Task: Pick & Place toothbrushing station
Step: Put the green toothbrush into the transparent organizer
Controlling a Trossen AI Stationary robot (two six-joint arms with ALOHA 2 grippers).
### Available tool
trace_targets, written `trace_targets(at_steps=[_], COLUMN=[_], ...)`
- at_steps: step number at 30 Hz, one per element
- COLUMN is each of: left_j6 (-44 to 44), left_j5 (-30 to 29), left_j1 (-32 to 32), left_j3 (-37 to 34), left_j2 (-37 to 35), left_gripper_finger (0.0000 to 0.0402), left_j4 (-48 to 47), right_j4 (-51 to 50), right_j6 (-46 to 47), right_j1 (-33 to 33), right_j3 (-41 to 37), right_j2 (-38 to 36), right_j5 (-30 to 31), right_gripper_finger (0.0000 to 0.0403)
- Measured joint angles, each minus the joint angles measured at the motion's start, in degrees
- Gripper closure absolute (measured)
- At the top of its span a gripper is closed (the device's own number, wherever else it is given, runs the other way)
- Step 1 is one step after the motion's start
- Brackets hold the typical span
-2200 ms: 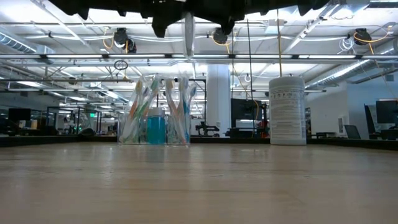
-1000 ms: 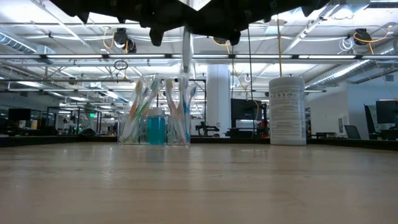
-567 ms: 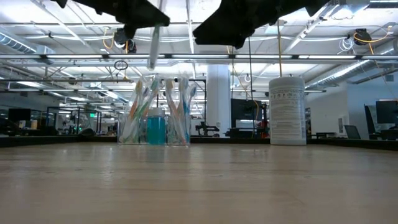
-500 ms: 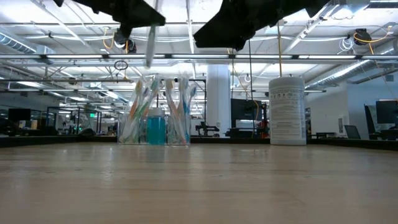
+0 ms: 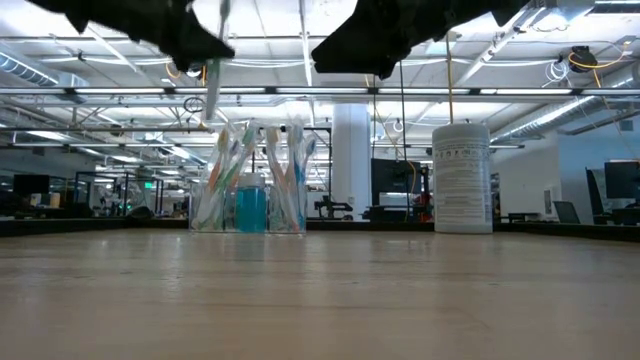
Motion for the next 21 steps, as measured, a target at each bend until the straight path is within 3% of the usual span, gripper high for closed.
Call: trace_targets(at_steps=[4,12,21], left_j6=[0.2,-2.3,-3.8], left_j5=[2.8,16.9,18.7], left_j1=[6.3,18.3,22.6], left_j3=[-6.2,-19.4,-24.5], left_j2=[0.9,4.1,11.7], left_gripper_finger=[0.0382,0.0379,0.0383], left_j4=[6.1,28.4,35.5], right_j4=[0.1,0.2,0.2], right_j6=[0.0,-2.9,-7.6], right_j1=[0.0,0.0,0.0], right_j3=[0.0,0.0,0.0], right_j2=[0.0,0.0,0.0], right_j5=[-0.2,-0.2,-0.2], right_gripper_finger=[0.0252,0.0252,0.0252])
